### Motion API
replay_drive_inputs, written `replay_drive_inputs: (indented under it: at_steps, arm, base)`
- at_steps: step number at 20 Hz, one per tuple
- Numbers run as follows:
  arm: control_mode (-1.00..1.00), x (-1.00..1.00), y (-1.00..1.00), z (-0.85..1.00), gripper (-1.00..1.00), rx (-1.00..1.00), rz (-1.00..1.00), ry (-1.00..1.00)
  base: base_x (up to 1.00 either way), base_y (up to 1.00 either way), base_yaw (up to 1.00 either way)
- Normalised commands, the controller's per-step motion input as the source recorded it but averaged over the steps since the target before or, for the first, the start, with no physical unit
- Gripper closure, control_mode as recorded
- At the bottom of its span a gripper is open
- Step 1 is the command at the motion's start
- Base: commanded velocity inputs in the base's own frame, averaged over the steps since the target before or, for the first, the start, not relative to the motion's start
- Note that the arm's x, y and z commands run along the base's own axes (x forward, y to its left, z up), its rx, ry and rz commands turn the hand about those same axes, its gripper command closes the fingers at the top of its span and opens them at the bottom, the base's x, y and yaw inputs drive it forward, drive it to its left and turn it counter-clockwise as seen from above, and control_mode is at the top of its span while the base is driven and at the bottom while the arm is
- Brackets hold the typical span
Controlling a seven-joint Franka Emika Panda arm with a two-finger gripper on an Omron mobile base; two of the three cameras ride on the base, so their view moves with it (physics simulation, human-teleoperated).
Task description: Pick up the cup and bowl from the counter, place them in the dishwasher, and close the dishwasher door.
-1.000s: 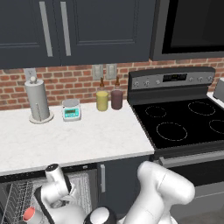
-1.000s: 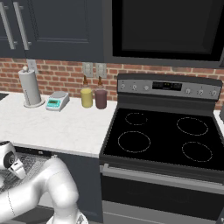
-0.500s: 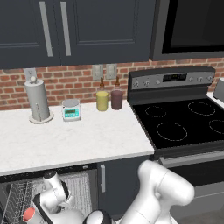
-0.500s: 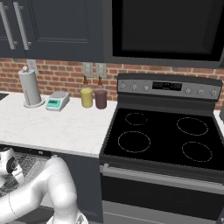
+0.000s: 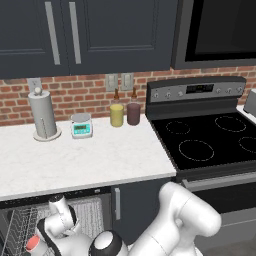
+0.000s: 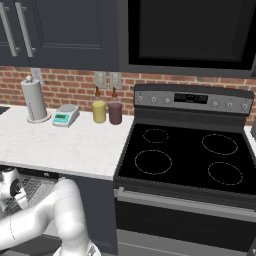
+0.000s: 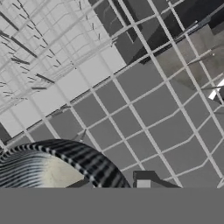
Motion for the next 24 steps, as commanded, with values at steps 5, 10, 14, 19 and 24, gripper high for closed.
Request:
replay_drive_inputs:
  at_steps: [5, 10, 14, 19, 24]
  arm:
    - [-1.0, 0.06, 0.12, -0.09, 1.0, 0.0, 0.0, 0.01]
    - [-1.0, 0.05, 0.21, -0.1, -1.0, 0.0, 0.0, 0.03]
    - [-1.0, 0.03, 0.24, -0.11, -1.0, 0.0, 0.0, 0.02]
    - [-1.0, 0.0, 0.2, -0.01, -1.0, 0.0, 0.0, 0.0]
    - [-1.0, 0.0, 0.12, 0.0, -1.0, -0.01, 0.0, 0.0]
  base:
    - [0.0, 0.0, 0.0]
    - [0.0, 0.0, 0.0]
    - [0.0, 0.0, 0.0]
    - [0.0, 0.0, 0.0]
    - [0.0, 0.0, 0.0]
